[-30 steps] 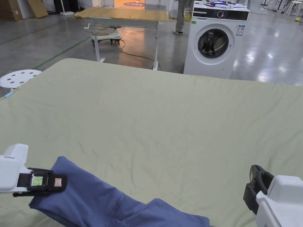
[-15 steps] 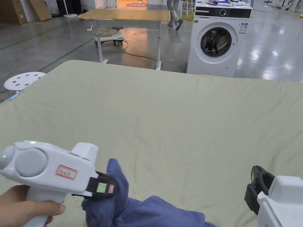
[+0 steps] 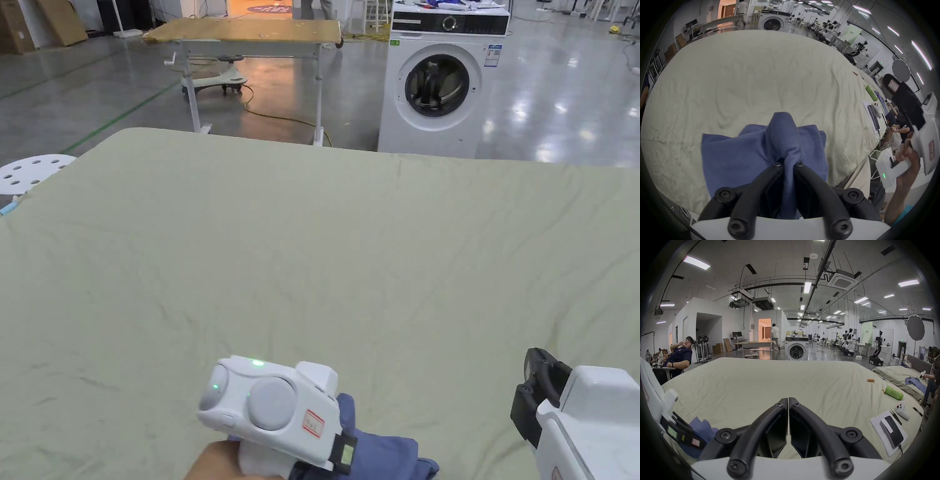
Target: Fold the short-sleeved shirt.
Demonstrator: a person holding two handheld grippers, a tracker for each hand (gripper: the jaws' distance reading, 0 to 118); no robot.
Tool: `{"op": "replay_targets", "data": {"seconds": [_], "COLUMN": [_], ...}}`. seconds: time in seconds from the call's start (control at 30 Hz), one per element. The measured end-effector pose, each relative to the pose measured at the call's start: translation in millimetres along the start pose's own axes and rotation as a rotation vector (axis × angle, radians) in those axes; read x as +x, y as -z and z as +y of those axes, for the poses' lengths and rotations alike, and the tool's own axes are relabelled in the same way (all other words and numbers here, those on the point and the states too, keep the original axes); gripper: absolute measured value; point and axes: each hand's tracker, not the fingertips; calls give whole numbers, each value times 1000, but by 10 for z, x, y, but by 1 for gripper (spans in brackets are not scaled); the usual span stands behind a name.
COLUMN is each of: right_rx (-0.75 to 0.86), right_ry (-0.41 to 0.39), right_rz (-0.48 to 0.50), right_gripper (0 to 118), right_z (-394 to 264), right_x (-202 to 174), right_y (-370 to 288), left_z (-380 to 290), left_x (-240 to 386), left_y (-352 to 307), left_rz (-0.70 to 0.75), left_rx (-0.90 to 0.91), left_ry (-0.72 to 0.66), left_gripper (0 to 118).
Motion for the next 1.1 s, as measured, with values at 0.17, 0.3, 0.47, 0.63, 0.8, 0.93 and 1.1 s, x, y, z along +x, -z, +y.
{"op": "replay_targets", "data": {"seconds": [0.17,0.3,0.47,0.63,0.8,0.93,1.1], "right_rx": [-10,-13,-16,-9,7,11,8], "right_ry": [-4,-5,-11,-11,-13,-14,-12], "right_rz": [-8,-11,-8,-10,-19,-23,-19], "right_gripper": [0,0,0,0,0,0,0], "right_z": [-20,-28,-27,4,54,67,44], "right_x": [28,32,20,28,50,45,0], "right_y": [-4,-7,-7,-31,-69,-76,-74], "left_z": [-53,-54,-38,7,-7,-135,-363], "left_x": [92,128,161,72,-106,-194,-138], "left_y": [146,122,78,-115,-195,106,660], "left_rz": [17,17,-34,-171,-189,-257,-299], "left_rx": [12,18,20,77,128,58,15], "left_ry": [2,-2,5,-54,-85,-130,-137], "left_gripper": [4,4,36,53,49,9,3]}}
